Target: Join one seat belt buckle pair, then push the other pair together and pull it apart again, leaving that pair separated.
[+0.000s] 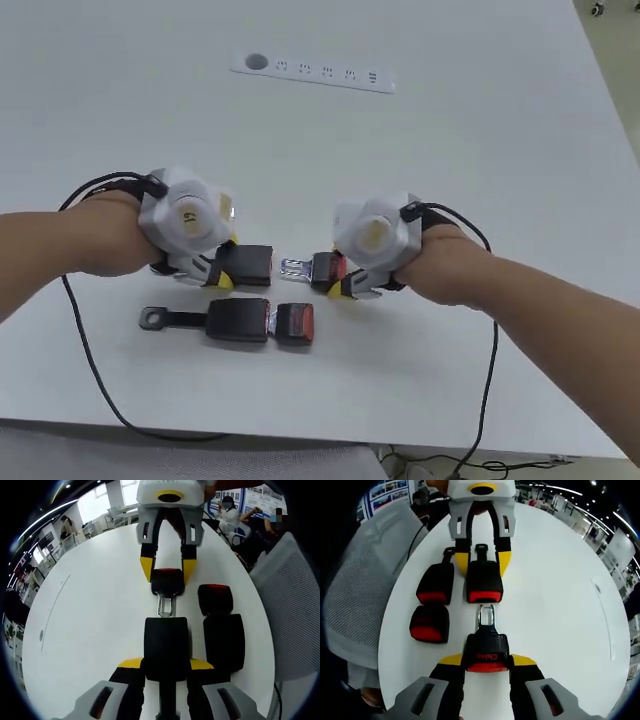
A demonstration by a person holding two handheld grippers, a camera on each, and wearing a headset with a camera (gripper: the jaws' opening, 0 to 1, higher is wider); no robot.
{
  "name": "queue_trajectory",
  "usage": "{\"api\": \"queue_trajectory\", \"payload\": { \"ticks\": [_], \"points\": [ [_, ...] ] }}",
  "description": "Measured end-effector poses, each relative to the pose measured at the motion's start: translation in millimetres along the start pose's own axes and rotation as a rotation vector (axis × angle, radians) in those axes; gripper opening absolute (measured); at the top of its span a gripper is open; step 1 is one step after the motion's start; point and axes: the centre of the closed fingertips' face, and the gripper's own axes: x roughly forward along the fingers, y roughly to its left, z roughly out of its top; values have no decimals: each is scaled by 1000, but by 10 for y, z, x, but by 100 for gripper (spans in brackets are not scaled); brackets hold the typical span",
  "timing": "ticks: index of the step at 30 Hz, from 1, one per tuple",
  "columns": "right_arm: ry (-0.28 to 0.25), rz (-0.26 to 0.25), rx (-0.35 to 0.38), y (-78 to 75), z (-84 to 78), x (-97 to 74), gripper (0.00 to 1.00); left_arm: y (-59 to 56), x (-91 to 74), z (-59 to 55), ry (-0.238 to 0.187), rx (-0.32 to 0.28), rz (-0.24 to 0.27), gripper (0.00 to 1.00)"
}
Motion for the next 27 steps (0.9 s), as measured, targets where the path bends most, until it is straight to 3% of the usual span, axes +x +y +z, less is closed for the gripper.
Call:
{"api": "queue_trajectory", "payload": {
  "ticks": [8,16,27],
  "points": [
    [-3,3,6,6,76,16,31,9,8,-1,5,-3,-2,33],
    [-41,12,-8,13,194,68,30,16,14,-3,0,2,-7,33],
    [-23,12,-11,27,217,73,28,25,23,0,-5,24,-21,32]
  ]
}}
